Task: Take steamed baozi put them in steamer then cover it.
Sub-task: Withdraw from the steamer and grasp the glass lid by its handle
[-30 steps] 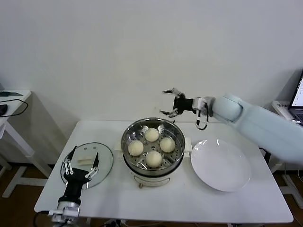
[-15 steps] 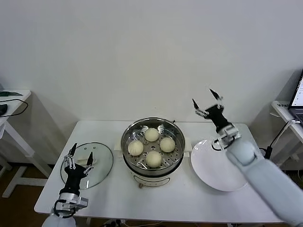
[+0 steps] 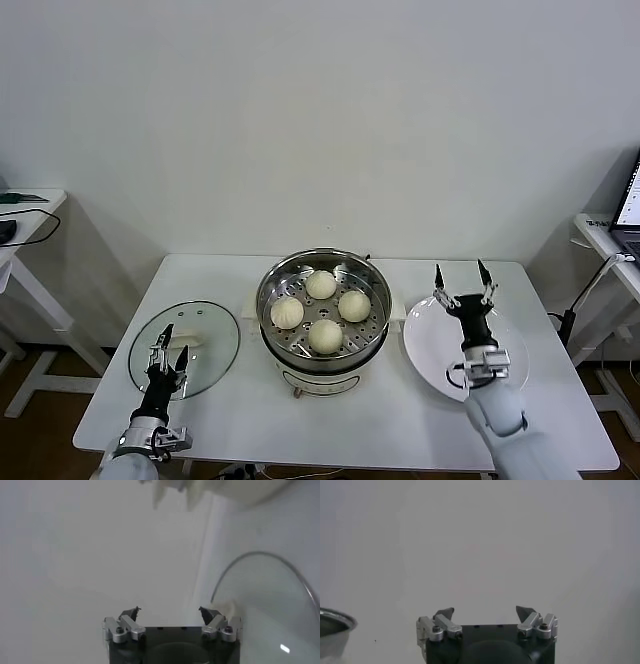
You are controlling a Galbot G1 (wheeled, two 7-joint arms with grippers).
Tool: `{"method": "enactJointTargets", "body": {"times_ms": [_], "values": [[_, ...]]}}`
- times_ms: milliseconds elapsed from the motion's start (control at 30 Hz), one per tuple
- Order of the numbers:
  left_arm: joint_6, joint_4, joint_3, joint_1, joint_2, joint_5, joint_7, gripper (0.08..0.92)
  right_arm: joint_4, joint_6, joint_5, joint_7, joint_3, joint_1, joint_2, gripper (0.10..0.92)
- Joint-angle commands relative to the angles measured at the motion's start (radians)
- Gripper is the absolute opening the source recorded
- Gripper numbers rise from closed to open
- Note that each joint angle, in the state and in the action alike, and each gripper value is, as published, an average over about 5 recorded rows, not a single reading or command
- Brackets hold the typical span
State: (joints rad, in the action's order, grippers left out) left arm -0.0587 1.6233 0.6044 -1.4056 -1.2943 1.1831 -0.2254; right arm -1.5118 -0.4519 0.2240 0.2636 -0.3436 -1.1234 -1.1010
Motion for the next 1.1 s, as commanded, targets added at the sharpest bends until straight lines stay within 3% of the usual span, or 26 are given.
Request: {"method": "enactJointTargets", "body": {"times_ms": [33, 1100], "values": [[-0.003, -0.127, -0.002, 0.071, 0.000, 0.138, -0.086, 0.823, -0.028, -0.033, -0.051, 0.022, -0.106, -0.151, -0.109, 0.823], [-0.001, -0.303, -0.010, 0.236, -0.024, 0.160, -0.098, 0.823, -0.044, -0.030, -0.083, -0.001, -0.103, -0.183, -0.125, 0.823]]}}
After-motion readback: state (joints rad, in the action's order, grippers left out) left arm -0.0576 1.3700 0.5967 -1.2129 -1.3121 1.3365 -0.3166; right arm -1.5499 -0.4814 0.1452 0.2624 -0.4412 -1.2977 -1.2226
